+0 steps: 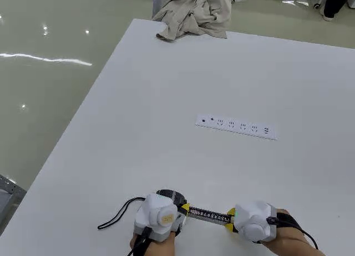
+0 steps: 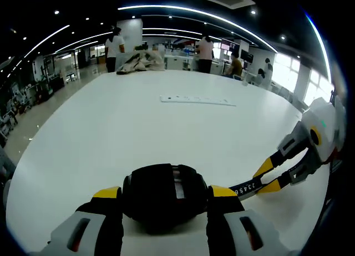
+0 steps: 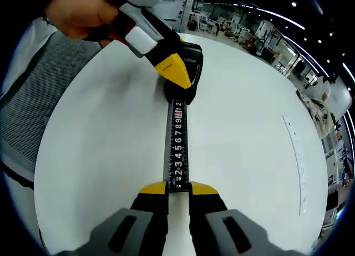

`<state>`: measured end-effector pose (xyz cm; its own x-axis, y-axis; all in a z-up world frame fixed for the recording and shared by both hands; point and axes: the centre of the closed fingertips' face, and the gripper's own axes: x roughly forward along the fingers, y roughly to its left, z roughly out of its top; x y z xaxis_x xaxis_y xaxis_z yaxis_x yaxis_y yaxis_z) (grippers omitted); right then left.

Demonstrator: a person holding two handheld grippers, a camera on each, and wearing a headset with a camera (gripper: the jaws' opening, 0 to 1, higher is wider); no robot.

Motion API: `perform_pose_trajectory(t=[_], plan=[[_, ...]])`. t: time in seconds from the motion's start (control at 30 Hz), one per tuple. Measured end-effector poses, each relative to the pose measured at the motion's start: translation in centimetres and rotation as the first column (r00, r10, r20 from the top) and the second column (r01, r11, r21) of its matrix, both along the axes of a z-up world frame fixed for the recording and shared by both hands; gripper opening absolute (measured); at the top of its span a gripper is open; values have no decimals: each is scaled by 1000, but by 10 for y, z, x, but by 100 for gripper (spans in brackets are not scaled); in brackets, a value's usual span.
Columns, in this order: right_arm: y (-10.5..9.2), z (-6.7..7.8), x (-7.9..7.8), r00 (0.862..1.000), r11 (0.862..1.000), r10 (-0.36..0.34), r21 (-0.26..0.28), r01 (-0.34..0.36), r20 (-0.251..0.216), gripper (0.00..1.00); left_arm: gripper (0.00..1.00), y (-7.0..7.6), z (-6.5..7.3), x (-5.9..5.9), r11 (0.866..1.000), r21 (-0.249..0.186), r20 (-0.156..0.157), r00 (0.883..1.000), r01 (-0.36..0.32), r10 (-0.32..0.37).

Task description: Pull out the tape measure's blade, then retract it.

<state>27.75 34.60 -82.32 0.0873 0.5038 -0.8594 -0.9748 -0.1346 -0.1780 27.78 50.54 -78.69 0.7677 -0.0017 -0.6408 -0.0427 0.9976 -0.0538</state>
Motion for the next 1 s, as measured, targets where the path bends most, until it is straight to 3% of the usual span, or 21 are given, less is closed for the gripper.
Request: perform_pose_trajectory(t=[1.0], plan=[[35,0,-1,1000,1000,18,17,-18,-11,13,58,0,0,-1,1000,-6,-13,1000,-1,1]])
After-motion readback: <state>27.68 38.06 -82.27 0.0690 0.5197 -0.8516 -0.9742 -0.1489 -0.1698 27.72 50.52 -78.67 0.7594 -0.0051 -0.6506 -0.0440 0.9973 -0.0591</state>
